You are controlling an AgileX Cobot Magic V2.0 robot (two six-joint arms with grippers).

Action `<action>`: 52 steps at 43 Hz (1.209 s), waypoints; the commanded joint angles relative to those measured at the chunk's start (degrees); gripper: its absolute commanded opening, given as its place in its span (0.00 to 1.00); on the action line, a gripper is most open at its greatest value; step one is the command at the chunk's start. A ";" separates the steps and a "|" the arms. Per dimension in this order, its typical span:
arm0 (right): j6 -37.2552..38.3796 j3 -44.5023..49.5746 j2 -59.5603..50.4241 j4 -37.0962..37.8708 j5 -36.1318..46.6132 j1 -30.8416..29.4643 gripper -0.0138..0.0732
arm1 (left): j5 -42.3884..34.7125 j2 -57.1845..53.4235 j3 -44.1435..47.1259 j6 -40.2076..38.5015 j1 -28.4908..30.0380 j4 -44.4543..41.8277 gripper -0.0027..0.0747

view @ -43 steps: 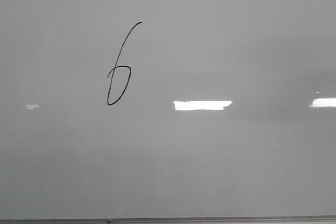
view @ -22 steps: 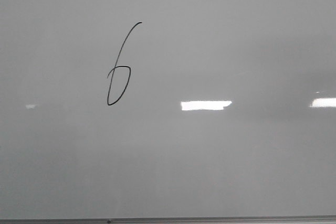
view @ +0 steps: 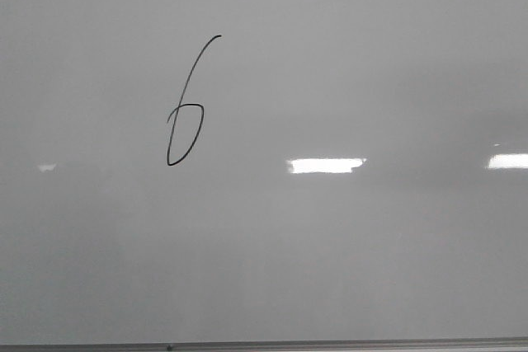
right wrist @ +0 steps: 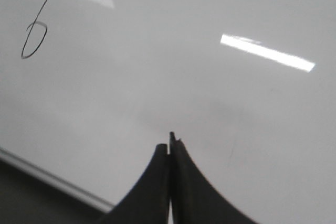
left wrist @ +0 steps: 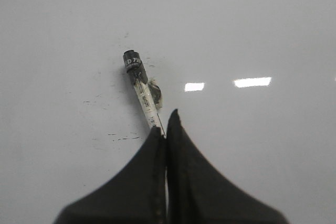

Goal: Write number 6 on whiteboard

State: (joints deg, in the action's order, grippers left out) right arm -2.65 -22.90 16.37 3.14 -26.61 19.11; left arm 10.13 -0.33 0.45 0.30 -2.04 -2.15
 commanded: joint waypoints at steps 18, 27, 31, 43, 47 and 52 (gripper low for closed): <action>-0.85 23.59 -17.99 -6.13 16.54 -16.80 0.08 | -4.89 -0.86 0.24 -0.30 -0.10 0.45 0.01; -0.85 23.59 -18.04 -6.13 16.73 -17.70 0.08 | -4.89 -0.86 0.24 -0.30 -0.10 0.45 0.01; -0.85 23.59 -18.04 -6.13 16.73 -17.70 0.08 | -4.89 -0.86 0.24 -0.30 -0.10 0.45 0.01; -0.85 23.59 -18.04 -6.13 16.72 -17.63 0.08 | -4.89 -0.86 0.24 -0.30 -0.10 0.45 0.01; -0.85 23.59 -18.04 -6.13 16.72 -17.63 0.08 | -4.89 -0.86 0.24 -0.30 -0.10 0.45 0.01; -0.85 23.59 -18.04 -6.13 16.72 -17.63 0.08 | -4.89 -0.86 0.24 -0.30 -0.10 0.45 0.01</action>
State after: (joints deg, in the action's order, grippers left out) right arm -2.82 1.57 -0.48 -2.87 -14.62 1.78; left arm 10.13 -0.33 0.45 0.30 -2.04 -2.15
